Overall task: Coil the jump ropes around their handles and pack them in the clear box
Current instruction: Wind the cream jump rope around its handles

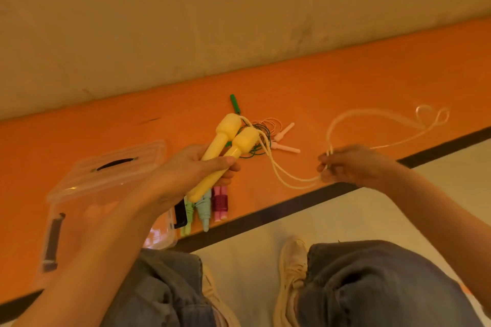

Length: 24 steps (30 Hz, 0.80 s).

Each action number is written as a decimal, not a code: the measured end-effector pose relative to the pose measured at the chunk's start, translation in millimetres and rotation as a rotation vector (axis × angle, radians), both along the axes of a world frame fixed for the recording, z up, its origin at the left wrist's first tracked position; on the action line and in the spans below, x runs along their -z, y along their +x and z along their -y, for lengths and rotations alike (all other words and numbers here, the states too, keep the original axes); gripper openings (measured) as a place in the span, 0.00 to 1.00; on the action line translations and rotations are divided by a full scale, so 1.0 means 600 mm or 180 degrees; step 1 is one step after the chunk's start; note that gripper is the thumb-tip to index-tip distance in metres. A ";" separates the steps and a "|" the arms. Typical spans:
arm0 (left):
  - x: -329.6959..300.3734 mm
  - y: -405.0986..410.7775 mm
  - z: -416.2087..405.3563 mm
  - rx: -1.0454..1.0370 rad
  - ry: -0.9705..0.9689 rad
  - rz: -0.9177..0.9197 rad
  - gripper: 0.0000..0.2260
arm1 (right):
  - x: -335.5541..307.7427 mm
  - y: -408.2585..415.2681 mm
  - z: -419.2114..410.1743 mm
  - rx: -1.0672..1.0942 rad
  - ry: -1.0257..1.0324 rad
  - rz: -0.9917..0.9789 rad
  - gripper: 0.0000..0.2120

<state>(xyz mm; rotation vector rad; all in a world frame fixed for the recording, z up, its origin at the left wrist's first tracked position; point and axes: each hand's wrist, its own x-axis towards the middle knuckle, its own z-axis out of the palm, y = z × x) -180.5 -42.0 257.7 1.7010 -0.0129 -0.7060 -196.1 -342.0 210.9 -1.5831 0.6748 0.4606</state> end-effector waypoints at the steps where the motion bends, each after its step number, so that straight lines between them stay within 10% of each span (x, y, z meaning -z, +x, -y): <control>1: 0.001 -0.002 0.005 0.0043 0.0047 -0.0028 0.05 | 0.016 -0.008 0.001 0.0207 0.0216 -0.0114 0.07; 11: 0.023 0.000 0.068 0.0728 0.0201 -0.0024 0.05 | -0.022 0.047 0.164 0.2172 0.0802 0.0828 0.03; 17: 0.046 -0.004 0.123 0.0646 -0.0012 -0.0210 0.04 | -0.015 0.036 0.057 0.1330 -0.0279 0.0492 0.27; 24: 0.061 0.003 0.128 0.0910 0.0222 -0.0066 0.06 | -0.046 -0.016 -0.022 -0.0222 -0.1044 0.1100 0.19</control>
